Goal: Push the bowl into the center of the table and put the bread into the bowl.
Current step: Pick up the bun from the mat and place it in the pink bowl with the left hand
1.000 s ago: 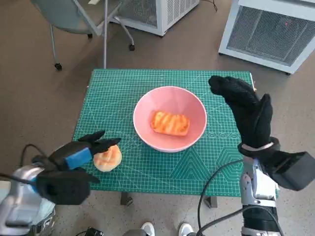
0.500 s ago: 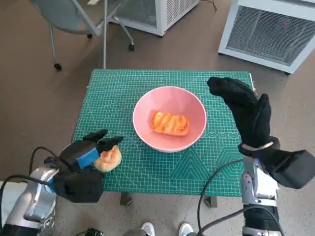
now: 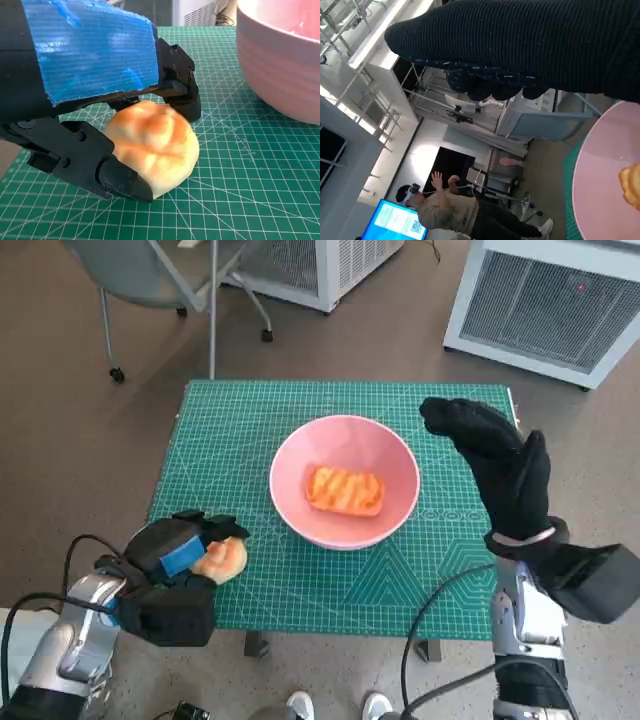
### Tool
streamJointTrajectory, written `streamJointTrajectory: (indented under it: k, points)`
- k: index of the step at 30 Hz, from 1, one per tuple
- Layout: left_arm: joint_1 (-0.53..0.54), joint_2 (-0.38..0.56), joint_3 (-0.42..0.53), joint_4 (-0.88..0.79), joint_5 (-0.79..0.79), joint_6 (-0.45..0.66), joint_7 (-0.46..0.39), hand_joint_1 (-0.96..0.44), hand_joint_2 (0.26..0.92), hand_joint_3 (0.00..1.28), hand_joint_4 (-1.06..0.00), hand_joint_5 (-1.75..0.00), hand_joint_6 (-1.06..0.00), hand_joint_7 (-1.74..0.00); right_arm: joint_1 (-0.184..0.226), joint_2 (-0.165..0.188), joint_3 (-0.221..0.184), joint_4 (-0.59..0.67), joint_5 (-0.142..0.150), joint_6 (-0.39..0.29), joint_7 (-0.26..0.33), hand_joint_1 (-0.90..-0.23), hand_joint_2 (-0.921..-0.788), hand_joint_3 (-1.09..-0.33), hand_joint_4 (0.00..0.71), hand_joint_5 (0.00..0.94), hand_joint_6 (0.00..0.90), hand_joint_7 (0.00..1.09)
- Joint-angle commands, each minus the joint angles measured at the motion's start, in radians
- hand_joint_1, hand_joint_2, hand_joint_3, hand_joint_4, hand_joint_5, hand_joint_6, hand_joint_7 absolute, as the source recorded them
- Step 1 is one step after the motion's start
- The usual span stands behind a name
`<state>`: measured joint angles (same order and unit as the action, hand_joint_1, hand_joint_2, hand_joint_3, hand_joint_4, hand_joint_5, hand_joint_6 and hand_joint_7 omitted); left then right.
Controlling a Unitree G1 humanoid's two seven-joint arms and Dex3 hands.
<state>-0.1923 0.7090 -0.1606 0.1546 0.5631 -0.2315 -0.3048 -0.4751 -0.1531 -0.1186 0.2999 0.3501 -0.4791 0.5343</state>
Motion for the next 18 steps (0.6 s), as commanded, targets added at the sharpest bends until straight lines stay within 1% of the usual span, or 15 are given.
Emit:
streamJointTrajectory:
  k: [1, 8, 18]
  points:
    - [-0.022, 0.018, 0.013, 0.029, -0.023, -0.030, 0.000, 0.00, 0.920, 0.11, -0.69, -1.20, -0.53, -1.23, 0.025, -0.002, -0.002, 0.003, -0.002, 0.012, 0.003, -0.683, -0.921, -0.769, 0.152, 0.016, -0.001, 0.40]
    - [-0.048, 0.018, 0.017, 0.064, -0.047, -0.043, -0.016, 0.00, 0.920, 0.12, -0.68, -1.19, -0.52, -1.26, 0.029, 0.003, 0.000, 0.000, -0.005, 0.012, -0.003, -0.683, -0.921, -0.770, 0.172, 0.025, -0.001, 0.40]
    - [-0.090, 0.030, 0.035, 0.064, -0.103, -0.054, -0.061, 0.00, 0.920, 0.12, -0.67, -1.18, -0.52, -1.28, 0.033, 0.000, -0.005, -0.004, 0.000, 0.020, -0.004, -0.688, -0.921, -0.768, 0.184, 0.028, -0.001, 0.40]
